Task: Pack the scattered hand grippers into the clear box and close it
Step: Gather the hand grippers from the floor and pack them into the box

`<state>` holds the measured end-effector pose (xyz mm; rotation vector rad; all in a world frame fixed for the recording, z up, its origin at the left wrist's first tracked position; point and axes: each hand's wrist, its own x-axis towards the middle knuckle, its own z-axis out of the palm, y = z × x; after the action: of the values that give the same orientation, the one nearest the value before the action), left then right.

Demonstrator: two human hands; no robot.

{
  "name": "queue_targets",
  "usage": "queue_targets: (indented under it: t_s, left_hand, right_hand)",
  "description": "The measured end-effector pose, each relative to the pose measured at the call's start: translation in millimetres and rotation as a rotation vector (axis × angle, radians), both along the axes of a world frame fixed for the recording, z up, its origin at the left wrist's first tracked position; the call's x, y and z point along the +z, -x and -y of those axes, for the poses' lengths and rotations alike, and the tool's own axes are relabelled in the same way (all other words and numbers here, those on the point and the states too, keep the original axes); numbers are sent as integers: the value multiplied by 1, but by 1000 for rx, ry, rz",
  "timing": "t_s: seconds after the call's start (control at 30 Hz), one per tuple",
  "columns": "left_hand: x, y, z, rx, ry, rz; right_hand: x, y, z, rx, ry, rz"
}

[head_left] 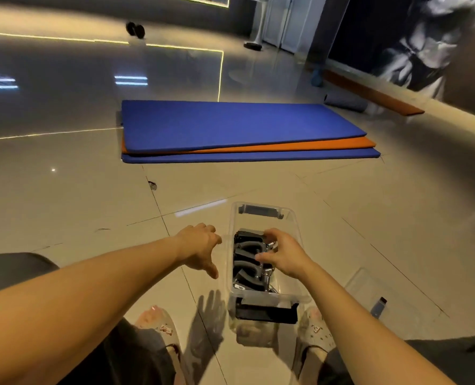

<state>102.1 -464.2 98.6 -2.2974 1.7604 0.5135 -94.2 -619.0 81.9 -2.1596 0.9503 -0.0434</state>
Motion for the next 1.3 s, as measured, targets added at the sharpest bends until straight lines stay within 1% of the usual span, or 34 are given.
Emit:
queue_targets:
  t_s: [0.07, 0.13, 0.2, 0.3, 0.37, 0.5, 0.63, 0.7, 0.77, 0.87, 1.0, 1.1, 1.3]
  left_hand:
    - [12, 0, -28, 53, 21, 11]
    - [29, -1, -61, 127, 85, 13]
    - [50, -4, -99, 242, 207, -22]
    - [83, -10, -159, 473, 427, -145]
    - [101, -13, -202, 602, 500, -199]
    - [130, -20, -289, 721, 465, -125]
    - [158, -42, -362, 808, 379, 33]
    - [168, -59, -396, 864, 366, 55]
    - [172, -74, -432, 926, 386, 40]
    - [165, -97, -491, 1029, 415, 46]
    - [136, -125, -568, 1164, 400, 30]
    - [111, -147, -609, 1254, 390, 0]
    - [42, -200, -648, 1354, 292, -24]
  right_hand:
    - [18, -16, -20, 31, 32, 46]
    - [36, -35, -44, 79, 23, 87]
    - [52, -55, -72, 138, 6, 117]
    - [73, -85, -121, 222, -10, 157]
    - [87, -106, -159, 284, -20, 194]
    - [109, -142, -236, 427, -76, 261]
    - [123, -183, -299, 588, -116, 273]
    - [125, -208, -326, 667, -115, 270]
    - [125, -235, -353, 737, -106, 265]
    - [123, -279, -398, 835, -104, 246]
    - [108, -341, -457, 944, -91, 174]
    - [85, -383, -487, 960, -93, 120]
    - [15, -460, -515, 920, -65, 102]
